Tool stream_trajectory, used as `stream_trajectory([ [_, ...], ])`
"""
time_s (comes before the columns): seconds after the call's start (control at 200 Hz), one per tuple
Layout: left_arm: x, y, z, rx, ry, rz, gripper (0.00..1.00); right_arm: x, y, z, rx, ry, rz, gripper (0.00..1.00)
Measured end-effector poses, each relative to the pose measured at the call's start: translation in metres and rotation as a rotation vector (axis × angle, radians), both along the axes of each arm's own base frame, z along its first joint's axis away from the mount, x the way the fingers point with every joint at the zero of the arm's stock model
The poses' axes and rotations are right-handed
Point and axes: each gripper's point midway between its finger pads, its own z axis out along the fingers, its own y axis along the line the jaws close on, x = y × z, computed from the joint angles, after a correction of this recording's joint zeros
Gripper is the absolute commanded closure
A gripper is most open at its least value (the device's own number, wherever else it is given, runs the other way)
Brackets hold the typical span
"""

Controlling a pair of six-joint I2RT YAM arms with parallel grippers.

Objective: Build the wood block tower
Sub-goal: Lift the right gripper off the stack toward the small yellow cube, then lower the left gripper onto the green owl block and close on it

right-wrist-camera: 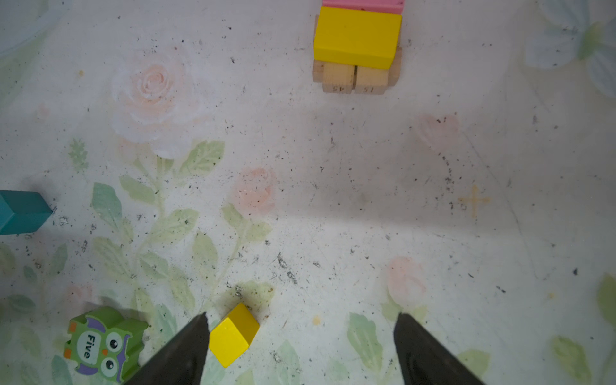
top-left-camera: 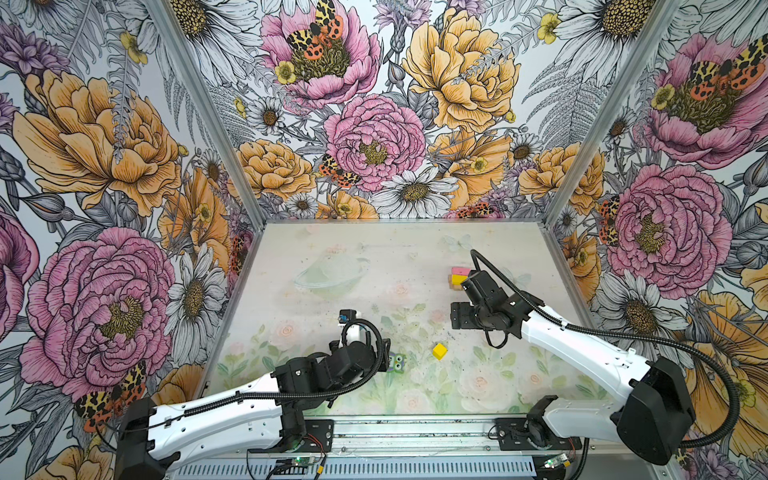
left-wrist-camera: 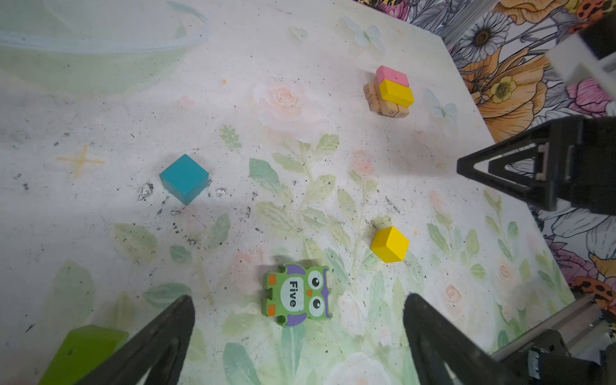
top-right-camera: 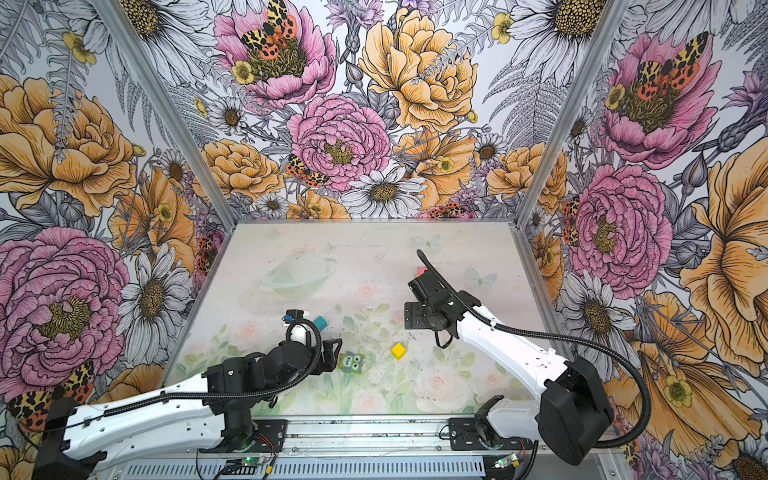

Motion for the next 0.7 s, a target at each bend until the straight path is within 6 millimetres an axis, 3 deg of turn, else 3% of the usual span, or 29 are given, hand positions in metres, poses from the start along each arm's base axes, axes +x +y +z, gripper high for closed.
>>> stream_trajectory([
  [0.36, -0.009, -0.02, -0.042, 0.141, 0.116, -0.011, 0.03, -0.002, -0.008, 0.016, 0.019, -0.046, -0.016, 0.06],
  [0.49, -0.012, -0.024, -0.054, 0.167, 0.155, -0.013, 0.09, -0.003, -0.021, 0.022, 0.032, -0.064, -0.046, 0.06],
  [0.701, -0.013, -0.036, -0.069, 0.221, 0.21, -0.026, 0.11, -0.004, -0.043, 0.015, 0.029, -0.05, -0.097, 0.06],
])
